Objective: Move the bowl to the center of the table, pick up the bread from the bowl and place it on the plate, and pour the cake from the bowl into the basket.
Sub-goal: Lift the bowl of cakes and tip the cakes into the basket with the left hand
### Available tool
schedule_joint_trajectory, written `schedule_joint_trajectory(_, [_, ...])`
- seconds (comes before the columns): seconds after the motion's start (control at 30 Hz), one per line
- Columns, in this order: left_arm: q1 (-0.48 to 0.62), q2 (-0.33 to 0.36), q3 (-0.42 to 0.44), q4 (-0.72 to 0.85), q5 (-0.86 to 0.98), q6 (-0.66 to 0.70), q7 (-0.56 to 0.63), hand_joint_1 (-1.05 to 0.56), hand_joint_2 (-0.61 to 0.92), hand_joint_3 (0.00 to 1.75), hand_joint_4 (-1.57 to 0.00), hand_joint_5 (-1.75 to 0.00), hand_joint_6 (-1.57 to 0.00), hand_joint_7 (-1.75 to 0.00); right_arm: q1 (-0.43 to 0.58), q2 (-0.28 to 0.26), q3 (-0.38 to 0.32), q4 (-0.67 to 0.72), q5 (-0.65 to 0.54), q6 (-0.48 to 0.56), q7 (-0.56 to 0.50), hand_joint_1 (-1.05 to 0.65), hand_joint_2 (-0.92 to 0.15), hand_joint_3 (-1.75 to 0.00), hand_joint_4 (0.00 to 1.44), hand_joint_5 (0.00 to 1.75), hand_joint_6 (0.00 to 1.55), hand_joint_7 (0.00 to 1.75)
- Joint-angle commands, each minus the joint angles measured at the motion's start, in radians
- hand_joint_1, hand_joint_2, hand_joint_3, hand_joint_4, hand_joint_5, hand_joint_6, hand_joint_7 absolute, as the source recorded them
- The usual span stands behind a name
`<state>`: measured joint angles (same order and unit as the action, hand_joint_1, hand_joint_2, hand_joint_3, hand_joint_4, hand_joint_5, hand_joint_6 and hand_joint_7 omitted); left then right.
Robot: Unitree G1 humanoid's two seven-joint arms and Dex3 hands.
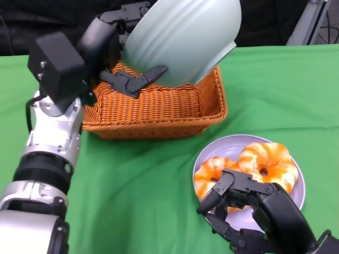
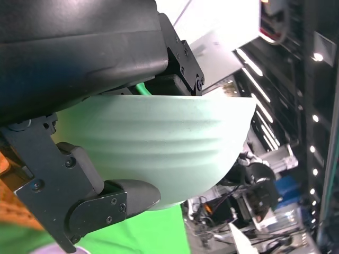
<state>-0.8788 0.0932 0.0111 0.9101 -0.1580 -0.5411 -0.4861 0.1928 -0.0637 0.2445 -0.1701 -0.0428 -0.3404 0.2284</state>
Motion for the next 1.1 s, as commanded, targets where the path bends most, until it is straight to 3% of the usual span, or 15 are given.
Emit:
schedule_joint_trajectory(0.03, [-0.059,-0.028,0.030,0.025,-0.028,0.053,-0.011,-0.15,0.52,1.21,-0.80,-1.75,-0.72,-1.53,-0.003,0.001,0.000,0.010,0.001,-0.007,-0.008,-0.29,-0.66,-0.73,0.73,1.63,0.70,1.30])
schedule_joint_trajectory(0.37, [-0.117,-0.098,0.117,0.139,-0.064,0.211,0.014,-0.11,0.45,1.28,-0.78,-1.75,-0.70,-1.56,-0.006,-0.001,0.003,0.020,-0.017,-0.011,-0.015,-0.30,-0.68,-0.70,0.73,1.69,0.71,1.28])
schedule_joint_trajectory(0.57, [-0.146,-0.144,0.200,0.183,-0.120,0.321,0.062,-0.11,0.52,1.24,-0.84,-1.75,-0.75,-1.56,-0.006,-0.002,0.005,0.017,-0.018,-0.005,-0.015,-0.30,-0.69,-0.69,0.72,1.68,0.71,1.28])
schedule_joint_trajectory(0.97, [-0.199,-0.172,0.371,0.232,-0.265,0.538,0.113,-0.09,0.57,1.30,-0.87,-1.75,-0.76,-1.67,-0.009,-0.008,0.005,0.036,-0.018,-0.020,-0.009,-0.31,-0.69,-0.66,0.73,1.69,0.70,1.28])
schedule_joint_trajectory(1.1, [-0.204,-0.173,0.387,0.235,-0.268,0.552,0.117,-0.10,0.58,1.30,-0.87,-1.75,-0.75,-1.68,-0.010,-0.009,0.005,0.038,-0.020,-0.023,-0.010,-0.31,-0.70,-0.65,0.73,1.69,0.70,1.28])
